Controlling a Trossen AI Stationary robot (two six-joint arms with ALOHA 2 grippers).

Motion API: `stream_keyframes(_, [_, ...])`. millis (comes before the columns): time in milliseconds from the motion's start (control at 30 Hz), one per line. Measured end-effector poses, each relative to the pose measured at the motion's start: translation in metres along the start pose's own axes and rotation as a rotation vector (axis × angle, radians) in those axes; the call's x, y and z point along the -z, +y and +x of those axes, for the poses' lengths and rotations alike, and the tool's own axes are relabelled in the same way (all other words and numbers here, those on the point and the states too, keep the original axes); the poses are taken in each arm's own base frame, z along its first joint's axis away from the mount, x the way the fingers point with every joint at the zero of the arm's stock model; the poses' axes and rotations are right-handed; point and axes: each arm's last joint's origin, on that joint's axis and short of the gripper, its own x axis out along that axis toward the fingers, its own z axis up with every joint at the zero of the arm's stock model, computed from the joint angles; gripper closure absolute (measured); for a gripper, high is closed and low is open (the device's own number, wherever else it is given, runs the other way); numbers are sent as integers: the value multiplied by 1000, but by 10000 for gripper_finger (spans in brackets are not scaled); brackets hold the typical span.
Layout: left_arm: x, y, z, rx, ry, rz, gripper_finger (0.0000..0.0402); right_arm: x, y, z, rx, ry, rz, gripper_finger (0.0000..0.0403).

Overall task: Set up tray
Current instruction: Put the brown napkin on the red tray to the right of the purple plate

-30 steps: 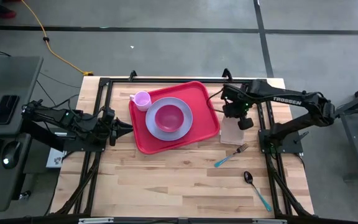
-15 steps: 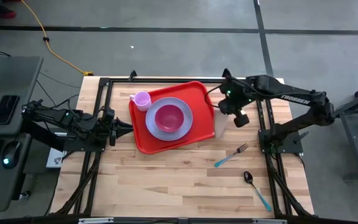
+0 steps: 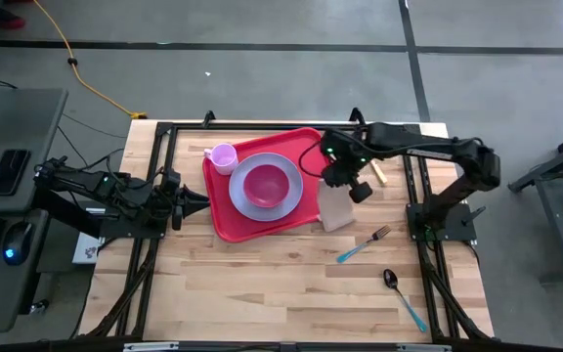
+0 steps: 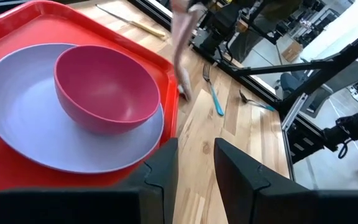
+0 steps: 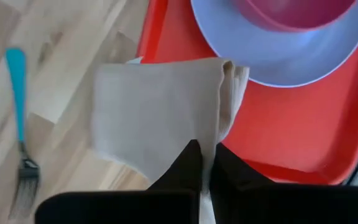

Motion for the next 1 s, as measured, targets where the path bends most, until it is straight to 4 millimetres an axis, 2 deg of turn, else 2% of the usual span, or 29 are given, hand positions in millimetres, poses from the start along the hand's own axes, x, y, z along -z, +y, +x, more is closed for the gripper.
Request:
stream_keyframes(400, [1, -1, 0, 23, 19, 2, 268, 14, -48, 55, -13, 38, 73, 403])
stream_keyframes(667, [1, -1, 0, 23, 19, 2, 268, 25, -70, 95, -40, 78, 134, 403])
stream_keyframes(1000, [1, -1, 0, 24, 19, -1, 268, 33, -88, 129, -16, 79, 169, 403])
